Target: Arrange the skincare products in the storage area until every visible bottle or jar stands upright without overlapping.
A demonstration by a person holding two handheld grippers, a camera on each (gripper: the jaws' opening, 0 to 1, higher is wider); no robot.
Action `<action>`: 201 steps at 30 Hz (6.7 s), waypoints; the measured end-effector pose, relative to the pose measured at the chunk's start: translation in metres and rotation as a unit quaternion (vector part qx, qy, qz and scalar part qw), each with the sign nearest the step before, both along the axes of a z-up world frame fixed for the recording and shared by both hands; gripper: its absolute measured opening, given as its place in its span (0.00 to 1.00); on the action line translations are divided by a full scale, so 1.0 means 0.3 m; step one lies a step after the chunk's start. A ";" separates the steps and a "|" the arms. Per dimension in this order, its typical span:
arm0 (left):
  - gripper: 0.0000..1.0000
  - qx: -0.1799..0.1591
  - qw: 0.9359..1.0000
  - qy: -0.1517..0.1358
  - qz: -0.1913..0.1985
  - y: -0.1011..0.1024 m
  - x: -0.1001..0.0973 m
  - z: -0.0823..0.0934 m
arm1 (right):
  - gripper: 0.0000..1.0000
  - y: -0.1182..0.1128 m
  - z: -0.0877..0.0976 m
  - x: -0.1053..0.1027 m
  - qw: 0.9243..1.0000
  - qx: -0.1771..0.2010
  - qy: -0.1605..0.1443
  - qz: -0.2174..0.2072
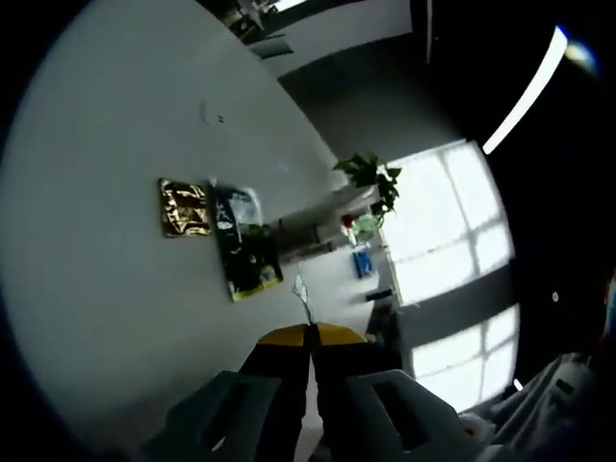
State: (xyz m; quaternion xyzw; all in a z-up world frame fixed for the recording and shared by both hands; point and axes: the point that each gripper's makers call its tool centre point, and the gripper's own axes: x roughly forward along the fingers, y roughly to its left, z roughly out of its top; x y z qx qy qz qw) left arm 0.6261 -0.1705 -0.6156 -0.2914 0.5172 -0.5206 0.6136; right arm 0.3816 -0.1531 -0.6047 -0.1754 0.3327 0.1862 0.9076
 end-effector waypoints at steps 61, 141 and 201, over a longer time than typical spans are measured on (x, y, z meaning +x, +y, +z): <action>0.08 0.256 0.961 0.047 -0.095 -0.022 0.048 -0.310 | 0.28 -0.003 -0.021 -0.008 1.000 -0.016 0.015 0.007; 0.80 0.092 0.872 -0.477 0.056 0.516 -0.579 0.459 | 0.47 0.098 0.167 -0.005 0.990 0.098 -0.089 0.055; 0.89 0.174 0.789 -0.567 0.162 0.733 -0.590 0.270 | 0.95 0.267 0.246 0.023 0.974 0.071 -0.177 0.126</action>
